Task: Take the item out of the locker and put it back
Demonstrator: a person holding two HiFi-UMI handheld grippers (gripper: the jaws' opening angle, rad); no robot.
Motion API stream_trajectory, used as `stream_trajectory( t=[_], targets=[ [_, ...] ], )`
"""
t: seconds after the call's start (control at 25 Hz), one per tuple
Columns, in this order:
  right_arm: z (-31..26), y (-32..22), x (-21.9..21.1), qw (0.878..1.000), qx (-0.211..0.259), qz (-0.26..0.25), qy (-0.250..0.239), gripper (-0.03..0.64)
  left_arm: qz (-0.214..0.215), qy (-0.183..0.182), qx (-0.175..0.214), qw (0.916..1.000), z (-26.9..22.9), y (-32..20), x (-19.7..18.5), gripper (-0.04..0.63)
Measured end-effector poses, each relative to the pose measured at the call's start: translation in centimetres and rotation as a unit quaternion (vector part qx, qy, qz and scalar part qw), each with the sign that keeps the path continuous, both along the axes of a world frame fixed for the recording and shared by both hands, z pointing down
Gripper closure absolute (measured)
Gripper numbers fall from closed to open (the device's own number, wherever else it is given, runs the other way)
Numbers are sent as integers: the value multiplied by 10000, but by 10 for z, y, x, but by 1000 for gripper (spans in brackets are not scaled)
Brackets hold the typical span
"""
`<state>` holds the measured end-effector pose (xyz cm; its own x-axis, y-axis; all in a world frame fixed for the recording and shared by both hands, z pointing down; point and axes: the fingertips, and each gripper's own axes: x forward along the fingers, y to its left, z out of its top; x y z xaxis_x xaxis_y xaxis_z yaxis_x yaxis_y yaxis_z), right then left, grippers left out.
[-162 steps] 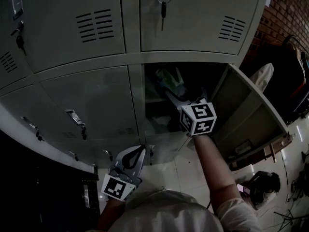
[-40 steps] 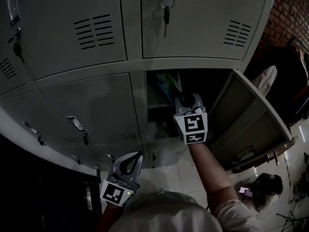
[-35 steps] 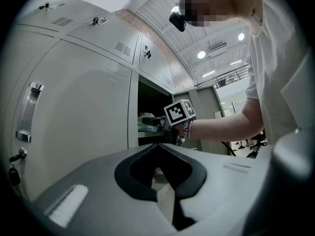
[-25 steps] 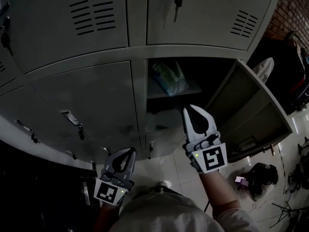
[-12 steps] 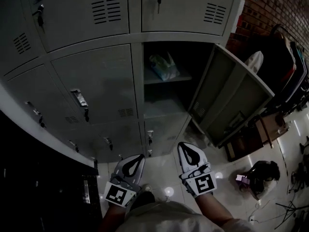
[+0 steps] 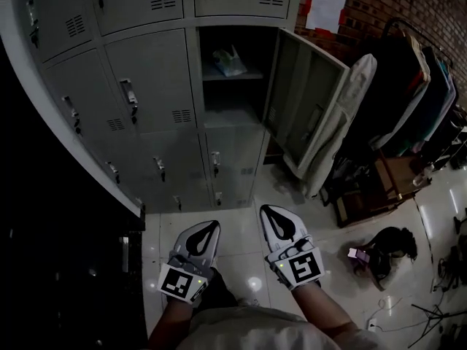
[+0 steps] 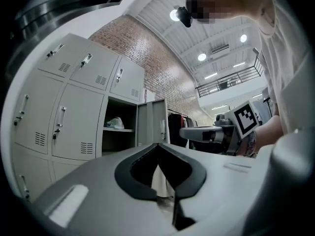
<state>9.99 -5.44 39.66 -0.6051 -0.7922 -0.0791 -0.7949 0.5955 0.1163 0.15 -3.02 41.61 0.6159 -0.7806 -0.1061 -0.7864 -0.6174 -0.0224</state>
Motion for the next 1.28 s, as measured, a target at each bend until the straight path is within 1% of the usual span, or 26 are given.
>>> stream_trajectory(
  t=[0.16, 0.24, 0.36, 0.56, 0.64, 0.72, 0.8, 0.92, 1.28],
  targets=[
    [5, 45, 10, 9998, -153, -83, 26, 617, -135, -191, 69, 9997, -8, 46, 10, 617],
    [5, 58, 9, 9998, -155, -155, 42, 617, -205, -196, 117, 9995, -16, 58, 10, 617],
    [1, 71, 6, 9997, -121, -203, 84, 617, -203, -145, 56, 9997, -21, 68, 10, 617],
    [-11, 78, -5, 9997, -23, -213, 68, 617, -351, -202, -103, 9991, -25, 66, -3, 617],
    [-10, 78, -9, 9998, -41, -195, 53, 617, -370, -232, -90, 9990, -26, 65, -8, 617],
    [-9, 77, -12, 9998, -94, -147, 21, 617, -280, -225, -43, 9993, -29, 68, -11, 617],
    [-10, 78, -18, 9999, -107, -129, -3, 617, -142, -201, 98, 9996, -35, 72, -12, 617],
    [-12, 79, -25, 9999, -75, -133, 22, 618, -54, -219, 257, 9994, -41, 74, -15, 617],
    [-8, 75, -34, 9998, -96, -158, 76, 617, 35, -228, 339, 9992, -42, 70, -17, 617]
  ],
)
